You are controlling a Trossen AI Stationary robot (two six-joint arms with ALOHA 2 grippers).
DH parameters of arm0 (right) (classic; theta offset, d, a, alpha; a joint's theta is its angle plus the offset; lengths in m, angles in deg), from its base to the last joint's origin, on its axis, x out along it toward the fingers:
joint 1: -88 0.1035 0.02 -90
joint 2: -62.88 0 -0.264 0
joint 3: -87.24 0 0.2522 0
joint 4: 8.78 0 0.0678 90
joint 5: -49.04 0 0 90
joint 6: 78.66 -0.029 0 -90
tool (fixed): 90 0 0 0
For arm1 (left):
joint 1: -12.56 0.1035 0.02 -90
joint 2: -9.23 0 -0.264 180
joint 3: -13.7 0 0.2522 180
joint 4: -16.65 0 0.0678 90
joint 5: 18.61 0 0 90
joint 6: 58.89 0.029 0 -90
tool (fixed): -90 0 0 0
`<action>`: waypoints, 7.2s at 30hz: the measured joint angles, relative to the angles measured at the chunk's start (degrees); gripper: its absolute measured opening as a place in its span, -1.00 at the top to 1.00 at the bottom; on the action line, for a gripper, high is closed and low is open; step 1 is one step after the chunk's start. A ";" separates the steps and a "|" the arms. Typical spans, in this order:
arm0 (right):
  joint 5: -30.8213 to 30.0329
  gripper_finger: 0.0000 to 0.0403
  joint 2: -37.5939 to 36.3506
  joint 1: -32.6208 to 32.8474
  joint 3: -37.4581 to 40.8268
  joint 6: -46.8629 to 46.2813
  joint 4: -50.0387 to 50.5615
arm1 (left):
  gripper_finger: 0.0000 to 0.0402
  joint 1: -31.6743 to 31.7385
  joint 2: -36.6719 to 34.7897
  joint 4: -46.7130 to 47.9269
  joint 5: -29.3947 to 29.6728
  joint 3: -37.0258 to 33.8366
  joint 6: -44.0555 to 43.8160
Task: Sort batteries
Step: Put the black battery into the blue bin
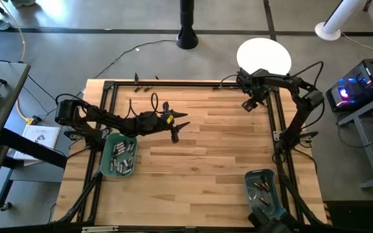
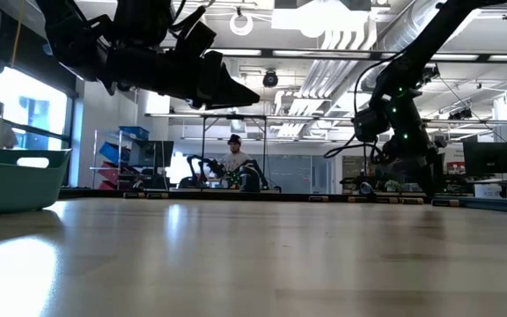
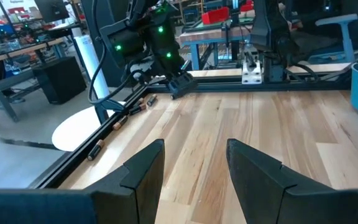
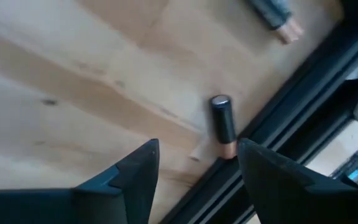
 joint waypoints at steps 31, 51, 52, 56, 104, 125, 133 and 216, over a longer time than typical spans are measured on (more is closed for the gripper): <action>-30.39 1.00 -0.70 9.72 16.32 -15.93 -21.58 | 0.17 -0.02 0.00 0.37 -0.13 0.01 -0.02; -23.03 1.00 -1.22 11.00 16.93 -20.52 -18.01 | 0.17 -0.09 0.00 0.44 -0.13 0.01 -0.22; -20.47 1.00 -1.48 12.04 16.73 -21.55 -16.12 | 0.17 -0.09 0.00 0.46 -0.13 0.00 -0.47; -17.07 1.00 -3.98 16.74 14.22 -25.30 -7.32 | 0.17 -0.09 0.00 0.43 -0.13 0.01 -0.62; -3.67 -0.03 -1.40 4.55 10.95 -42.74 -41.41 | 0.17 -0.25 0.00 0.40 -1.25 0.00 -2.64; -1.59 0.88 -0.47 4.84 10.69 -35.58 -38.37 | 0.17 -1.69 0.00 0.49 -1.64 0.01 -2.70; -0.82 0.88 -5.49 10.59 11.13 -29.32 -29.99 | 0.17 -1.73 0.00 1.31 -1.64 0.00 -3.05; 25.12 0.59 -8.52 105.72 8.66 -102.62 -9.67 | 0.17 1.79 0.00 -1.31 0.07 0.02 -1.70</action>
